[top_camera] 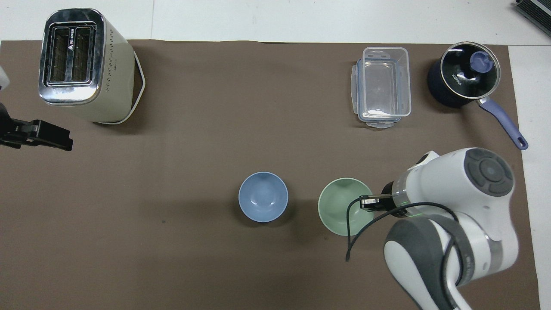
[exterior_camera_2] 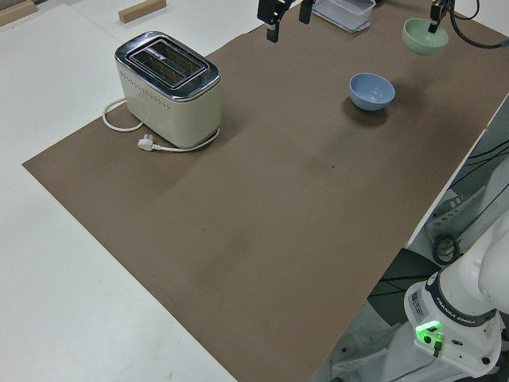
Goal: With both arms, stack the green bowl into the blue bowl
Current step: 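Lift the pale green bowl with the right gripper and carry it toward the blue bowl, then lower the green bowl into the blue bowl with the right gripper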
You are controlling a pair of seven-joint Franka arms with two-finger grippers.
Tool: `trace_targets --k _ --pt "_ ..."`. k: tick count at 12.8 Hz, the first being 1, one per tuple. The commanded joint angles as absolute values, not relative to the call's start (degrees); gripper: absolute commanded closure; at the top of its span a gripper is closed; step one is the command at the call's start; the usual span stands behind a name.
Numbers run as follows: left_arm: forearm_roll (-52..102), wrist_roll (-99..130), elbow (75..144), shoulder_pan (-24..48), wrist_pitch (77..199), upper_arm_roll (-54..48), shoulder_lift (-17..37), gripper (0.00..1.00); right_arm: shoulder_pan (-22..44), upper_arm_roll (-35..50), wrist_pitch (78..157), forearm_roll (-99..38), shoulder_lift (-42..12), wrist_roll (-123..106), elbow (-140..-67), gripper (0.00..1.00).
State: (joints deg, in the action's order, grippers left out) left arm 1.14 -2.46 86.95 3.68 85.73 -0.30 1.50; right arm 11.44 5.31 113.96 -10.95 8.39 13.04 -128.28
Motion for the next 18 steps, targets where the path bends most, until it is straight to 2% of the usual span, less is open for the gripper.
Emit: trace_targets --k 1,4,7,11,18 --pt "0.3 -2.7 86.4 3.5 84.6 -0.4 1.3 0.00 14.8 5.0 116.0 -12.2 6.6 17.5 -126.7 1.00" --pt "0.3 -2.7 86.4 3.5 84.6 -0.4 1.3 0.00 16.5 5.1 117.7 -14.7 6.2 19.3 -126.7 1.00" --pt "0.3 -2.7 86.4 3.5 84.6 -0.4 1.3 0.00 22.7 5.2 122.1 -14.8 2.7 26.6 -126.5 1.00" --pt "0.3 -2.7 86.4 3.5 84.6 -0.4 1.3 0.00 27.3 5.2 123.5 -14.7 -2.5 35.3 -120.5 1.00" --pt "0.3 -2.7 86.4 3.5 84.6 -0.4 1.3 0.00 30.0 5.3 128.1 -14.8 -6.2 39.6 -120.9 1.00"
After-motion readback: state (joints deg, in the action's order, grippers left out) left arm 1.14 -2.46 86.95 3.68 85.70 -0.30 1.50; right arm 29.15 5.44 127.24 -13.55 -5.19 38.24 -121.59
